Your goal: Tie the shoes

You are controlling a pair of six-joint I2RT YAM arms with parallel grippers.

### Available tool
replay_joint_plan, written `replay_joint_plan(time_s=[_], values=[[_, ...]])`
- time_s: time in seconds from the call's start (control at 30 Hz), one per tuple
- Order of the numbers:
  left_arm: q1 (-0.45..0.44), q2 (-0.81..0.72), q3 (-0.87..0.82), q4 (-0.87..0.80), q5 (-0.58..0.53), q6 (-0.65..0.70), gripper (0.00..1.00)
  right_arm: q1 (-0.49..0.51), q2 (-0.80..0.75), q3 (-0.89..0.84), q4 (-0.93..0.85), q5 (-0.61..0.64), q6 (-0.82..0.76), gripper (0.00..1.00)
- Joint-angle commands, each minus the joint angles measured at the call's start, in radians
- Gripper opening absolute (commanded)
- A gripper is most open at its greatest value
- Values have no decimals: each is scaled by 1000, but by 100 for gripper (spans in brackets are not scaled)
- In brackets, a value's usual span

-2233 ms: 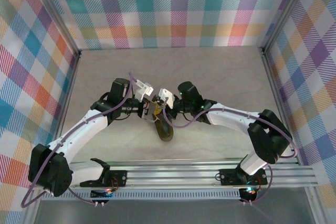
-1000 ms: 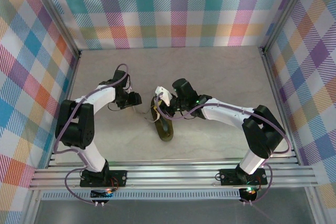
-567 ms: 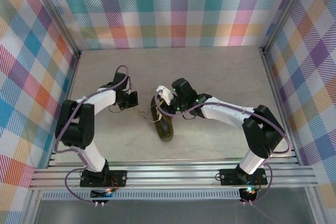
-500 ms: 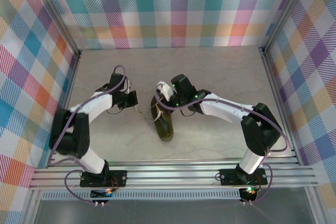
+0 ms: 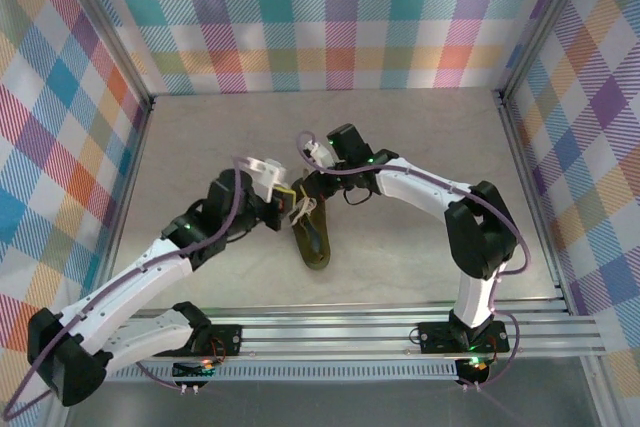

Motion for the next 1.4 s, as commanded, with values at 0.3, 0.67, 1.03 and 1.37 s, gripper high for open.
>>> replay_joint_plan(time_s=[0.3,0.67,1.03,1.37], values=[[-299,342,20,153,-146,55,0,-12,48,79,-121,-88,-22,0],[-301,602,211,172,-57,85,30,-12,61,118,-170,-83,-52,0],[-273,321,106,131,-171,155,41,-11,43,109,-156,-104,-99,0],[48,-117,-50,14,-61,38,52,31,-56,6,-46,-105,-265,0]])
